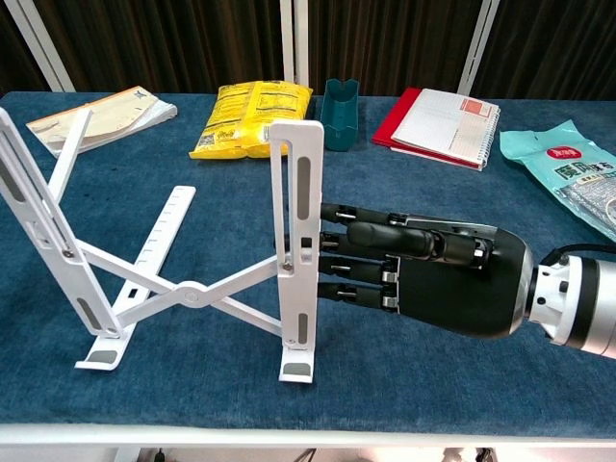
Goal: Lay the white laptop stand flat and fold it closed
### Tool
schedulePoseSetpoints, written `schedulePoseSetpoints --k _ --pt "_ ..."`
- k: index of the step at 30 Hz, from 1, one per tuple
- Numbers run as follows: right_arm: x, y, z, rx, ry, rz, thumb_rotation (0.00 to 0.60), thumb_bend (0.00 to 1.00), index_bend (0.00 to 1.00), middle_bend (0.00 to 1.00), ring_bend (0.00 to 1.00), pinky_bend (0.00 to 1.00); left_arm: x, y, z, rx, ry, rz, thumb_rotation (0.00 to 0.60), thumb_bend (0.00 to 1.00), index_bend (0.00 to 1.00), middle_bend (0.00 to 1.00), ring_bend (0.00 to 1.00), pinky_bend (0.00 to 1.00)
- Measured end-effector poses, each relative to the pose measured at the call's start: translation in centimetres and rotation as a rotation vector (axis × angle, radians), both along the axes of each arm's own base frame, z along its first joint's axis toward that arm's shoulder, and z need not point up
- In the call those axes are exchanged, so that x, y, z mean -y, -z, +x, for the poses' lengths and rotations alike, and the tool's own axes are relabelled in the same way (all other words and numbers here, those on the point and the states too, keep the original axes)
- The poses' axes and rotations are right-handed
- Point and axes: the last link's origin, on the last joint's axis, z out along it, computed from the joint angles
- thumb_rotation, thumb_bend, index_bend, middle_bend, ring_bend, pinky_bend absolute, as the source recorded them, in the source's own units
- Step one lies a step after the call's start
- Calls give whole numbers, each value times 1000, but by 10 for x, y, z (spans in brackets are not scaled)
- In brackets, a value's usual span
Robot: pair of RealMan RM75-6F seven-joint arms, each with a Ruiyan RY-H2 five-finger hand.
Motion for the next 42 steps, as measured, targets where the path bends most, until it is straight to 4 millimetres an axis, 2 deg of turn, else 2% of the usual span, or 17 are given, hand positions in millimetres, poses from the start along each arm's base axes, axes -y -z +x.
schedulePoseSetpoints --k 9,10,14,17,25,42 --pt "0 -1 0 -18 -6 -18 600 334 151 279 69 115 -7 3 19 340 33 -125 594 0 204 233 187 304" --pt "0 -2 0 -19 -5 -20 600 334 151 278 69 115 -8 2 20 380 34 -143 580 0 204 234 187 304" --pt "0 -2 -1 -20 -1 -23 600 333 151 279 69 115 -14 0 27 539 43 -228 450 0 204 234 187 304" --pt "1 -3 -1 -22 2 -25 600 334 151 279 69 115 -20 1 30 596 60 -278 432 0 205 234 186 304" --pt "2 -4 -2 -28 10 -30 600 334 151 279 69 115 -31 19 40 517 114 -334 428 0 208 237 186 304" --pt "3 -3 -6 -46 22 -39 600 334 151 279 69 115 -23 60 36 330 95 -355 425 0 216 253 186 311"
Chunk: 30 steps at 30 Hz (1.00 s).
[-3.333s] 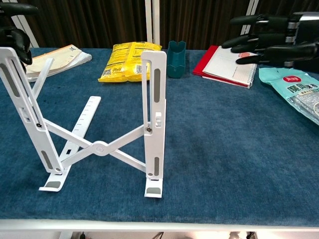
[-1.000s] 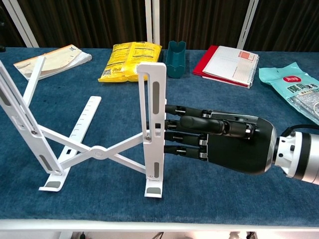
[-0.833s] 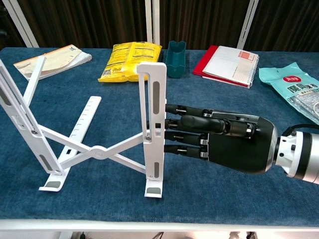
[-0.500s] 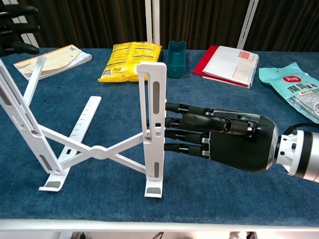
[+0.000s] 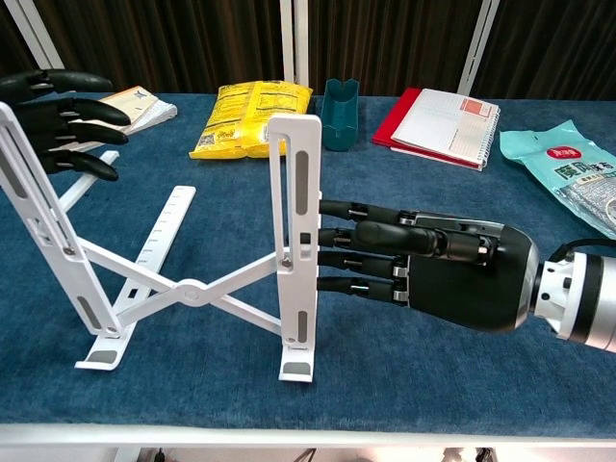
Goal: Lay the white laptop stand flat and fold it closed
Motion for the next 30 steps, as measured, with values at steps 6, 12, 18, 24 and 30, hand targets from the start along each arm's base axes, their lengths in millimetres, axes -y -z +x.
schedulePoseSetpoints --k 6,12,18,24,30 --pt "-1 -1 -1 -1 -1 -2 600 334 151 279 69 115 3 4 -15 -43 -53 -14 423 0 216 260 187 319" --pt "-1 0 -3 -6 4 -2 600 334 151 279 69 115 11 7 -27 -107 -64 -8 421 0 216 265 187 320" --pt "0 0 -3 -10 3 2 600 334 151 279 69 115 17 14 -33 -221 -39 33 598 0 219 265 187 321" --pt "1 0 -3 -13 9 2 600 334 151 279 69 115 20 20 -38 -361 -4 90 600 0 246 271 188 323" --pt "1 1 -4 -15 11 4 600 335 151 278 69 115 22 25 -35 -451 4 148 600 50 307 272 188 324"
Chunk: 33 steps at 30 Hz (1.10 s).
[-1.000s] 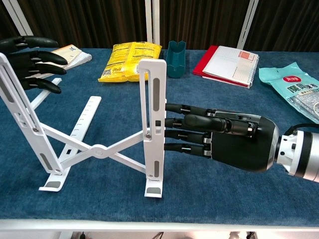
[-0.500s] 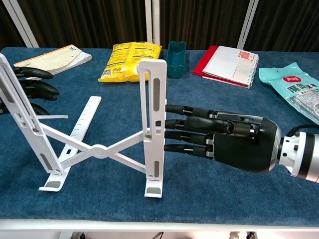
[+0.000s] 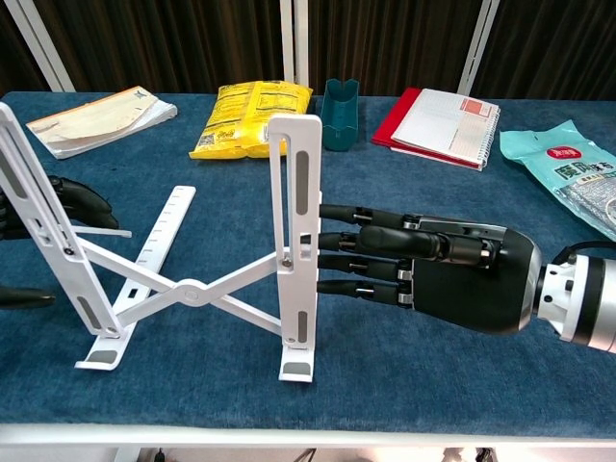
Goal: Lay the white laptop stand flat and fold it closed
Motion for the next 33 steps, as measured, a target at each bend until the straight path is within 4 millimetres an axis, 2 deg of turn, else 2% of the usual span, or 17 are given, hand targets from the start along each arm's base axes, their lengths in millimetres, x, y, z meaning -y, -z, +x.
schedulePoseSetpoints --k 8,16,33 --pt "1 -1 0 2 4 -3 600 338 151 279 69 115 1 4 5 -23 -30 73 600 160 398 272 188 324" --pt "1 0 0 1 2 0 600 339 151 279 69 115 7 6 10 -18 -61 105 600 238 435 282 188 331" --pt "0 1 0 -5 -5 -1 600 338 150 279 69 115 17 9 9 -5 -97 102 600 319 482 295 188 344"
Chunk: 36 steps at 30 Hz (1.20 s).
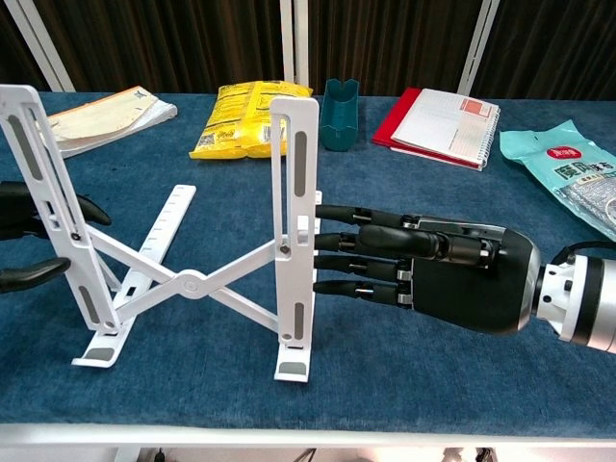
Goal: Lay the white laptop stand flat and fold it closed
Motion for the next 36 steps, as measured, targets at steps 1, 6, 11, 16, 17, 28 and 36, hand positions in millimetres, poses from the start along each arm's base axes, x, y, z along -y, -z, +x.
schedulePoseSetpoints --k 1,6,11,16,17,28,36 --pt "0 0 0 0 -1 0 600 338 151 279 69 115 0 0 0 1 1 -2 600 332 484 295 188 344" --pt "-1 0 1 -4 -6 -4 600 338 151 279 69 115 3 1 1 8 8 -5 600 386 523 305 188 344" --pt "-1 -1 1 -15 -23 -22 600 338 151 279 69 115 5 2 2 18 4 0 600 456 576 323 201 352" --pt "-1 -2 0 -70 -91 -86 600 338 152 279 69 115 7 3 1 12 7 1 600 484 601 327 201 354" --pt "-1 -2 0 -87 -111 -104 600 338 152 279 69 115 7 4 1 11 9 3 600 484 602 328 201 353" --pt "-1 -4 3 -409 -408 -429 600 326 312 297 84 115 7 5 1 17 19 4 600 483 601 328 201 353" --pt "10 -11 21 -626 -532 -613 600 323 443 356 128 115 7 5 1 25 11 3 600 482 602 329 201 353"
